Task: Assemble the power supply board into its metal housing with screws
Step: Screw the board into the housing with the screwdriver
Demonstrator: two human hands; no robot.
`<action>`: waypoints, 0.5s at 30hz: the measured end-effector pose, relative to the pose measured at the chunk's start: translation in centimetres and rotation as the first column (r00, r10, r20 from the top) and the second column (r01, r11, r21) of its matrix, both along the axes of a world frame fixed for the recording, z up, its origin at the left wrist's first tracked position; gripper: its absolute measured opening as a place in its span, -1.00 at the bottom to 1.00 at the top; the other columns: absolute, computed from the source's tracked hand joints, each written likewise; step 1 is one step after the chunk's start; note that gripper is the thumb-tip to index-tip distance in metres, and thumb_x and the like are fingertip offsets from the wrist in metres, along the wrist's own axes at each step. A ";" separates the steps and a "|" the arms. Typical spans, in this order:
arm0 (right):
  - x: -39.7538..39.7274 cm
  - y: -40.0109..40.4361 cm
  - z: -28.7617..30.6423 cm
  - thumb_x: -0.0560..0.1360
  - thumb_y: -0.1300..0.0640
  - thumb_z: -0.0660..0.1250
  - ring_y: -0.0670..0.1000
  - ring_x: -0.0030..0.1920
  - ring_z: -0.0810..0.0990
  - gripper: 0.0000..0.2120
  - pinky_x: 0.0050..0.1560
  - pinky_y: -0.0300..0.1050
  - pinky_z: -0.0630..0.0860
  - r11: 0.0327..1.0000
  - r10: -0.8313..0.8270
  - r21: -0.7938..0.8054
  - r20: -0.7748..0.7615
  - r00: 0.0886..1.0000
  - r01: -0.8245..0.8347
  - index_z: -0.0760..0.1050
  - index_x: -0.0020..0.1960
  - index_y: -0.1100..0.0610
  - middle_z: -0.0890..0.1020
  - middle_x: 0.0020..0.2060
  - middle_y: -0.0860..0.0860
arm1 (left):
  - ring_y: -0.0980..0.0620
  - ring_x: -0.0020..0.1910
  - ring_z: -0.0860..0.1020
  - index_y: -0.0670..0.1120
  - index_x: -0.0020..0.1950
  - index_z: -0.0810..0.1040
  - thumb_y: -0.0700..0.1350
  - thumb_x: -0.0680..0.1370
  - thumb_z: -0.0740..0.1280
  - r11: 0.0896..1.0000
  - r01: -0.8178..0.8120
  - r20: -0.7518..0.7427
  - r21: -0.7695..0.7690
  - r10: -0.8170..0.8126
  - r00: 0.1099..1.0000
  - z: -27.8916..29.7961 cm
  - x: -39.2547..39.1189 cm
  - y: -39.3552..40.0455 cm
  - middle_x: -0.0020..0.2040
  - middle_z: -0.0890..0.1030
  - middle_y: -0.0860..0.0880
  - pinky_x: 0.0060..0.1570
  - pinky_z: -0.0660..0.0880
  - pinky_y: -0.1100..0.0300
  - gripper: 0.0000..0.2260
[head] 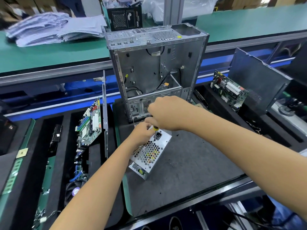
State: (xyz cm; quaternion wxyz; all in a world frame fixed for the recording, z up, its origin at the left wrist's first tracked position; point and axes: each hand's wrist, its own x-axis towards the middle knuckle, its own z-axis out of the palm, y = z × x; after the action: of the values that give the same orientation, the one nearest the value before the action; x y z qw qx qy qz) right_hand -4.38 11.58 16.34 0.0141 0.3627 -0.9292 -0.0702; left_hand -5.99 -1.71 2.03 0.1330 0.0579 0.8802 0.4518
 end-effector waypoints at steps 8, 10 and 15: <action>-0.1 0.6 0.3 0.50 0.19 0.26 -0.04 -0.23 0.40 -0.89 -0.29 -0.15 0.28 0.995 0.087 -0.066 0.218 0.972 -0.074 0.35 -0.16 0.04 0.39 -0.16 -0.03 | 0.01 -0.14 0.41 -0.18 -0.10 0.51 -0.17 0.52 0.34 0.979 -0.117 0.138 0.165 0.094 0.986 -0.4 0.4 -0.6 -0.16 0.49 -0.10 -0.16 0.28 0.12 -0.92; 0.0 0.4 0.2 0.54 0.11 0.22 0.06 -0.20 0.44 -0.75 -0.27 -0.11 0.32 0.999 0.050 -0.019 0.085 0.995 -0.049 0.26 -0.29 0.03 0.35 -0.31 -0.03 | 0.02 -0.12 0.37 -0.13 -0.09 0.48 -0.14 0.54 0.33 0.977 -0.125 0.142 0.174 0.101 0.985 -0.3 0.5 -0.5 -0.13 0.44 -0.10 -0.17 0.26 0.12 -0.92; 0.3 0.9 0.0 0.60 -0.09 0.13 0.05 -0.32 0.37 -0.73 -0.28 -0.05 0.31 0.999 -0.039 0.004 0.103 0.994 0.039 0.31 -0.13 0.10 0.32 -0.26 0.00 | 0.02 -0.14 0.33 -0.13 -0.06 0.47 -0.09 0.54 0.32 0.980 -0.131 0.159 0.152 0.107 0.981 -0.4 0.4 -0.5 -0.13 0.39 -0.09 -0.14 0.22 0.10 -0.88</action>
State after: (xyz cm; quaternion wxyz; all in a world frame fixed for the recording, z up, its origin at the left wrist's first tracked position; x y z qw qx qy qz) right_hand -4.07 12.51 16.36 -0.0355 0.3475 -0.9355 -0.0527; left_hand -5.57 -2.22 1.58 0.1663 -0.0186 0.8301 0.5320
